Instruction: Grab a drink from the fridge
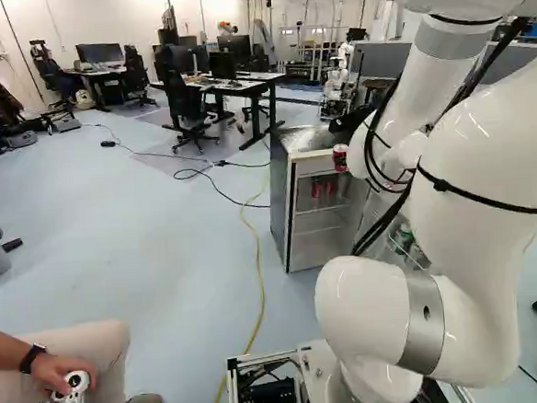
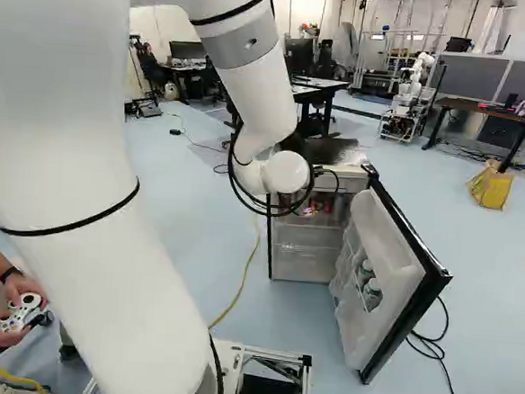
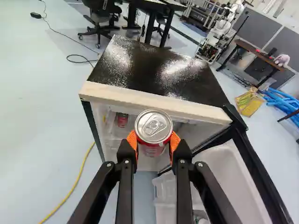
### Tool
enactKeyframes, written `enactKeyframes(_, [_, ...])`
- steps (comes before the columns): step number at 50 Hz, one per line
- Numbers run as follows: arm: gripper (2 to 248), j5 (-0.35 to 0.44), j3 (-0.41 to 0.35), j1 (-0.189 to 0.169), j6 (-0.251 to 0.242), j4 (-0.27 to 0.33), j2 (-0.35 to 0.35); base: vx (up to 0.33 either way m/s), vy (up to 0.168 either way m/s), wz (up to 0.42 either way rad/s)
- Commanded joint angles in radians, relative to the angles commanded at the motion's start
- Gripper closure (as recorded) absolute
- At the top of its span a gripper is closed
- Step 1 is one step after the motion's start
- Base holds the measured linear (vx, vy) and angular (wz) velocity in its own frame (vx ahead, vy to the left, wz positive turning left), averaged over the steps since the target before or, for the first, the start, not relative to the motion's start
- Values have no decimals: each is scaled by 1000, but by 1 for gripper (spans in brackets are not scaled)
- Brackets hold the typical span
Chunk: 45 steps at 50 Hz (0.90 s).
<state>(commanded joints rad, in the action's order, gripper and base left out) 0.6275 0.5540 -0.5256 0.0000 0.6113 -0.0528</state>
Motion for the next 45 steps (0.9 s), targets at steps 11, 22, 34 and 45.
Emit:
enactKeyframes(11, [162, 0, 9, 4, 0, 0, 19, 0, 0, 0])
enactKeyframes(22, [162, 0, 26, 11, 0, 0, 24, 0, 0, 0])
enactKeyframes(34, [162, 0, 51, 19, 0, 0, 3, 0, 0, 0])
enactKeyframes(45, [162, 0, 76, 27, 0, 0, -21, 0, 0, 0])
